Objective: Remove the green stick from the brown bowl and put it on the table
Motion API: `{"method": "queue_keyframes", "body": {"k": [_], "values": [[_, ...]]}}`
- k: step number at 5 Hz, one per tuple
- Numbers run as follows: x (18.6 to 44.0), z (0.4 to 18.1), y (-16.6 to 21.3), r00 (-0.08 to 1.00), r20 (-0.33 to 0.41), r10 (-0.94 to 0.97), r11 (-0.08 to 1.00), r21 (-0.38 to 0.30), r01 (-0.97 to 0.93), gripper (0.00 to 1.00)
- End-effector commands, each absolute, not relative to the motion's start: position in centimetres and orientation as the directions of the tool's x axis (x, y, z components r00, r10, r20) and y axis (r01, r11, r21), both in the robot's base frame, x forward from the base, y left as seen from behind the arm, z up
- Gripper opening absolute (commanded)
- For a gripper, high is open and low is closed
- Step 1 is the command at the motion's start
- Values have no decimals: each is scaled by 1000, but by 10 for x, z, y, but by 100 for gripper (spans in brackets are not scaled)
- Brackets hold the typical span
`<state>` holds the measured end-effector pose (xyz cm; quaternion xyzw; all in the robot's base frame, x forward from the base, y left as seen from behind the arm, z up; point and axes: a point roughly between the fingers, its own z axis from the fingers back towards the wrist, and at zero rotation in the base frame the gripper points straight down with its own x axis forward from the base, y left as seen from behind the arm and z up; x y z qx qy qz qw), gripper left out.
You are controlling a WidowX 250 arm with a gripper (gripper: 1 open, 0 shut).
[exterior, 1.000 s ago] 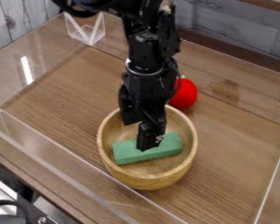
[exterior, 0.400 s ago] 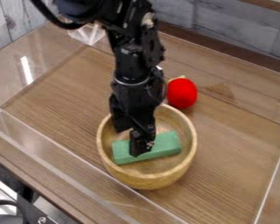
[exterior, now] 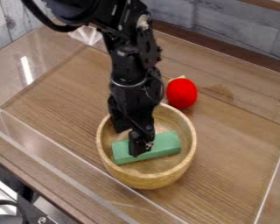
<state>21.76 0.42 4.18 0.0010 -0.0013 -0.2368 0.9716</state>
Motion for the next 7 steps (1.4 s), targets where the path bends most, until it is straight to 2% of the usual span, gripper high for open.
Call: {"method": "queue_keyframes", "body": {"k": [1, 4, 6, 7], "values": [[224, 44, 9, 880, 25, -475, 880, 22, 474, 100], [229, 34, -1, 863, 28, -505, 863, 25, 505, 100], [223, 39, -6, 879, 18, -476, 880, 11, 475, 100], [228, 41, -7, 888, 13, -460, 888, 5, 460, 100]]}}
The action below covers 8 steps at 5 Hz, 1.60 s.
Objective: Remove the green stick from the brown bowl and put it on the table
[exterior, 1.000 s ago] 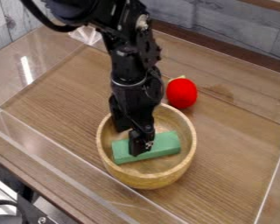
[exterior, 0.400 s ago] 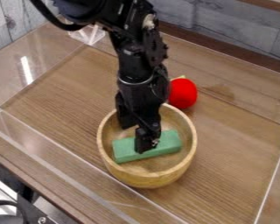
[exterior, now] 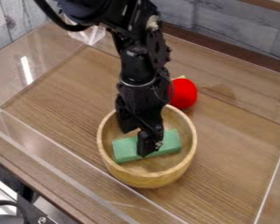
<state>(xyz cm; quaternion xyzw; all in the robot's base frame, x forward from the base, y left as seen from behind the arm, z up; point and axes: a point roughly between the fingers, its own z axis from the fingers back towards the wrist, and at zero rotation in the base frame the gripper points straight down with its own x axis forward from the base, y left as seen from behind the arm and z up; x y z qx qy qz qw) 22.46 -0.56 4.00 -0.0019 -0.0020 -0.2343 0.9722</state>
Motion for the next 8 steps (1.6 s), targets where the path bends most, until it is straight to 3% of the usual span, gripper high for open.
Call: {"method": "queue_keyframes", "body": {"k": [1, 2, 3, 5, 8], "values": [[228, 36, -13, 883, 19, -468, 883, -7, 469, 100], [234, 26, -7, 877, 27, -479, 877, -21, 480, 0], [239, 22, -1, 872, 36, -489, 871, -31, 490, 0], [226, 16, 14, 870, 53, -490, 869, -50, 493, 0], [205, 18, 1, 896, 55, -440, 892, -94, 443, 0]]}}
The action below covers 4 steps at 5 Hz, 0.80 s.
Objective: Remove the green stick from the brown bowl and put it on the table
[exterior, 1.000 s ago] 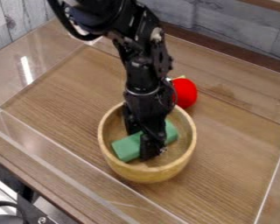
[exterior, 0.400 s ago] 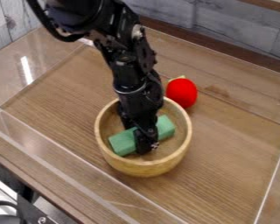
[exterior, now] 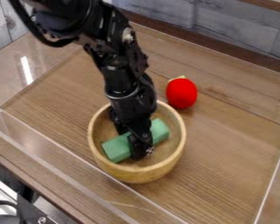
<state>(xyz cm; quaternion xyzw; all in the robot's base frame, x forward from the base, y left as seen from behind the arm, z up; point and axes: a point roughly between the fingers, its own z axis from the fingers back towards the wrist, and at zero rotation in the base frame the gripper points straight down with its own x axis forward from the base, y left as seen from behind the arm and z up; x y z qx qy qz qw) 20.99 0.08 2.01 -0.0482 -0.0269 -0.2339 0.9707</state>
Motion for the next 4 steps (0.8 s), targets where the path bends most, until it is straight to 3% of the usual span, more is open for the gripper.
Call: {"method": "queue_keyframes", "body": {"k": [1, 4], "values": [[202, 21, -7, 890, 53, -453, 884, -99, 456, 0], [213, 25, -15, 884, 50, -465, 877, -113, 467, 0]]}}
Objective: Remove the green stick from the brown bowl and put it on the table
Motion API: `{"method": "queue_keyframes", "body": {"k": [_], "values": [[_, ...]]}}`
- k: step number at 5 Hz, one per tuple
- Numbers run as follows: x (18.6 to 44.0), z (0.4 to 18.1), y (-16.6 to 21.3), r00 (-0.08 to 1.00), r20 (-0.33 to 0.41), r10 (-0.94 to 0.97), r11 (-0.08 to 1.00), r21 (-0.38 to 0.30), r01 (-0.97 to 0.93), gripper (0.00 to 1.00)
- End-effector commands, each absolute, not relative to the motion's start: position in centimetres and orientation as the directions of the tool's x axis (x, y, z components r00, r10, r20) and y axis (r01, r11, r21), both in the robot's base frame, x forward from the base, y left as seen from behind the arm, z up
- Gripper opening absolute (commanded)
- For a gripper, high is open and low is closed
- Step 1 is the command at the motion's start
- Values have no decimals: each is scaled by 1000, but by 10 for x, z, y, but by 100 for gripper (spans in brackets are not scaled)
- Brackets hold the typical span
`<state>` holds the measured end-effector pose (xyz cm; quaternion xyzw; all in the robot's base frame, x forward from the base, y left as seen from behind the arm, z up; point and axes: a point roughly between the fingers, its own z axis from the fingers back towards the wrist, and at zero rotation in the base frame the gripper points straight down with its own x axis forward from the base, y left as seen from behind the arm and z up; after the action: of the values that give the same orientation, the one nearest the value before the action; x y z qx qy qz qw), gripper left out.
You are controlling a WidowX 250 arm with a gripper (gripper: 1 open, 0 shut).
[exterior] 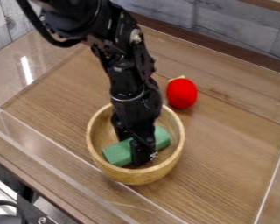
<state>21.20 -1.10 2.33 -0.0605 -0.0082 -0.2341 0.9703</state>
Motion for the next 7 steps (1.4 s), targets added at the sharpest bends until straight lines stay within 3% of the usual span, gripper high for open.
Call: {"method": "queue_keyframes", "body": {"k": [1, 3, 6, 7], "values": [[212, 25, -17, 880, 51, -472, 873, -117, 474, 0], [227, 17, -29, 828, 55, -557, 820, -123, 559, 0], [234, 19, -20, 943, 69, -327, 931, -149, 334, 0], [227, 17, -25, 941, 66, -331, 928, -157, 337, 0]]}}
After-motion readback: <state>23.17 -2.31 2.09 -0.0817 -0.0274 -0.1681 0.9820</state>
